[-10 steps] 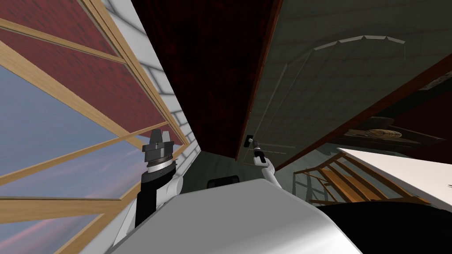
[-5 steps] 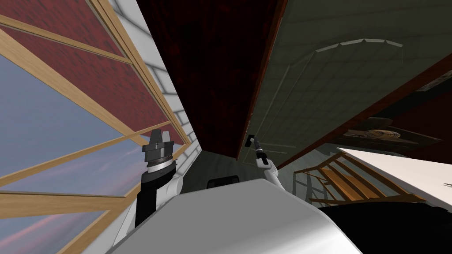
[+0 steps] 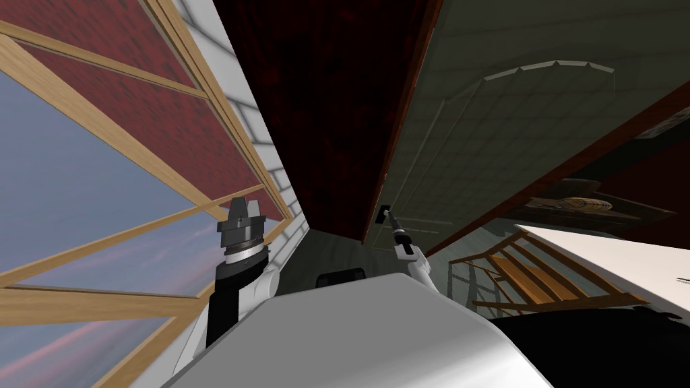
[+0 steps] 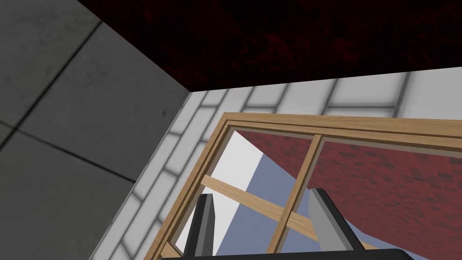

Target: Pull the door open

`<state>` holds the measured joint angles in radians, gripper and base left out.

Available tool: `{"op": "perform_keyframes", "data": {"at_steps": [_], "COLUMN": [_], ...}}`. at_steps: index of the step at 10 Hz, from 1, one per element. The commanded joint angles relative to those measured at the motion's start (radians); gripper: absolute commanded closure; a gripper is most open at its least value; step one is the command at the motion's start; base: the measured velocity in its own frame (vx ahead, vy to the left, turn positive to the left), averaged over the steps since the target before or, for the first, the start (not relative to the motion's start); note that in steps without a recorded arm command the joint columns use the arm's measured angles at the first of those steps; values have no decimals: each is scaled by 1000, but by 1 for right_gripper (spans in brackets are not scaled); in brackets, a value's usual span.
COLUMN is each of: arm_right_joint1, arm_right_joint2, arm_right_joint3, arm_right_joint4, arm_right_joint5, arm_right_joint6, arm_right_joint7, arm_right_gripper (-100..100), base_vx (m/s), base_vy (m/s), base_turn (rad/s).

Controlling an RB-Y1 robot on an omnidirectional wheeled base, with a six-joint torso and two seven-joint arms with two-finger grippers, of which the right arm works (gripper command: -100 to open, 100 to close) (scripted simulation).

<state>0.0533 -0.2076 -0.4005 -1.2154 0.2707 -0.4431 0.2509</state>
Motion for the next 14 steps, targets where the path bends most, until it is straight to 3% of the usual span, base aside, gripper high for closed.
{"op": "perform_keyframes", "data": {"at_steps": [1, 2, 7, 10, 12, 14], "arm_right_joint1": [11, 11, 49, 58, 75, 82], "arm_right_joint2": [-6, -6, -28, -33, -43, -47], "arm_right_joint3": [-12, -12, -49, -58, -74, -81], "arm_right_joint4": [3, 3, 3, 3, 3, 3], "arm_right_joint5": [30, 30, 133, 157, 201, 222], "arm_right_joint6": [-10, -10, -37, -44, -55, -61], "arm_right_joint7": [50, 57, 203, 261, 327, 371], "arm_right_gripper": [-100, -100, -100, -100, -100, -100], "base_vx": [-17, -13, -19, -17, -16, -15], "base_vy": [47, 35, 55, 39, 45, 39], "base_turn": [6, -2, 3, 0, 5, -1]}}
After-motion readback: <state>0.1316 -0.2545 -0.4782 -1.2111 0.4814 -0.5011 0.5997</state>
